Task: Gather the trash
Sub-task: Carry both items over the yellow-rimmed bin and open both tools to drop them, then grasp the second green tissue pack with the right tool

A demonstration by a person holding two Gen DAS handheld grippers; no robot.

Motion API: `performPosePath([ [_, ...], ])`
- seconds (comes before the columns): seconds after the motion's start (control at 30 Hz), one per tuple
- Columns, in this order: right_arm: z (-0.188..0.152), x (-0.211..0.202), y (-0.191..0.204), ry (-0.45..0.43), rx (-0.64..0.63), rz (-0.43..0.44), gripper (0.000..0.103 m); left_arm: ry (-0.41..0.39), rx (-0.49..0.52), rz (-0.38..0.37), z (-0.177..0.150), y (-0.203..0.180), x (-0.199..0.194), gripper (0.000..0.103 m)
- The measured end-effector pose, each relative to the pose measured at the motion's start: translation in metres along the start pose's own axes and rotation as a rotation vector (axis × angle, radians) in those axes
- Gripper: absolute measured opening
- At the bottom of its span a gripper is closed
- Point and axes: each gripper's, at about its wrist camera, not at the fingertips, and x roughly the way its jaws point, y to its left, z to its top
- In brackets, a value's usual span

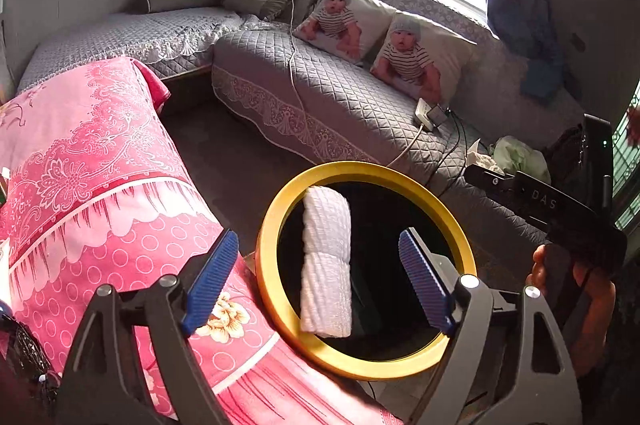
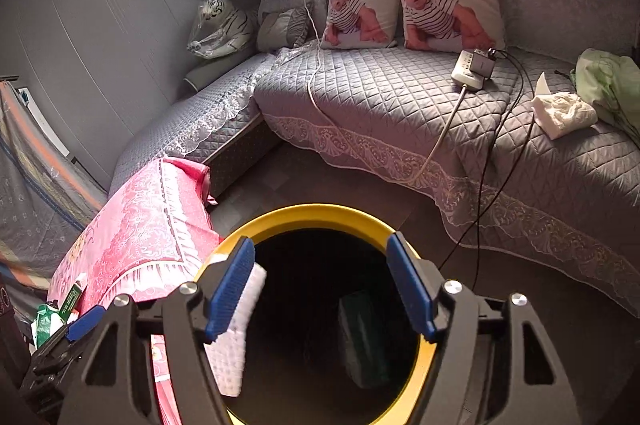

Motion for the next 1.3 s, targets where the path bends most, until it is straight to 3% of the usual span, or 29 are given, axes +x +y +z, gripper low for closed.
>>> performPosePath([
  [0.17, -0.008, -0.031, -0.001, -0.087, -0.013, -0.002, 0.066, -0.115, -0.026, 0.038, -0.003, 0.011, -0.043, 0.089],
  [0.33, -0.028, -0.063, 0.017, -0.147, -0.087, 0.075, 0.066, -0.27, -0.036, 0.133, -0.001, 0.026, -0.11, 0.092],
  [0.47, -0.045, -0.072, 0.052, -0.134, -0.197, 0.18, 0.07, -0.359, -0.026, 0.229, -0.003, 0.041, -0.163, 0.095],
  [0.63, -0.065, -0.073, 0.115, -0.079, -0.352, 0.362, 0.077, -0.397, -0.022, 0.371, -0.023, 0.079, -0.222, 0.095],
  [0.7, -0.076, -0.072, 0.144, -0.042, -0.408, 0.418, 0.079, -0.397, -0.039, 0.46, -0.042, 0.102, -0.241, 0.095],
  [0.9, -0.122, -0.066, 0.252, 0.18, -0.595, 0.703, 0.086, -0.387, -0.131, 0.701, -0.111, 0.172, -0.296, 0.095],
  [1.0, -0.142, -0.062, 0.31, 0.285, -0.684, 0.8, 0.088, -0.382, -0.168, 0.774, -0.143, 0.194, -0.317, 0.095],
  [1.13, -0.167, -0.052, 0.378, 0.345, -0.787, 0.806, 0.089, -0.358, -0.245, 0.781, -0.173, 0.214, -0.33, 0.095],
  [1.3, -0.183, -0.018, 0.441, 0.416, -0.795, 0.708, 0.089, -0.362, -0.276, 0.751, -0.188, 0.219, -0.333, 0.095],
])
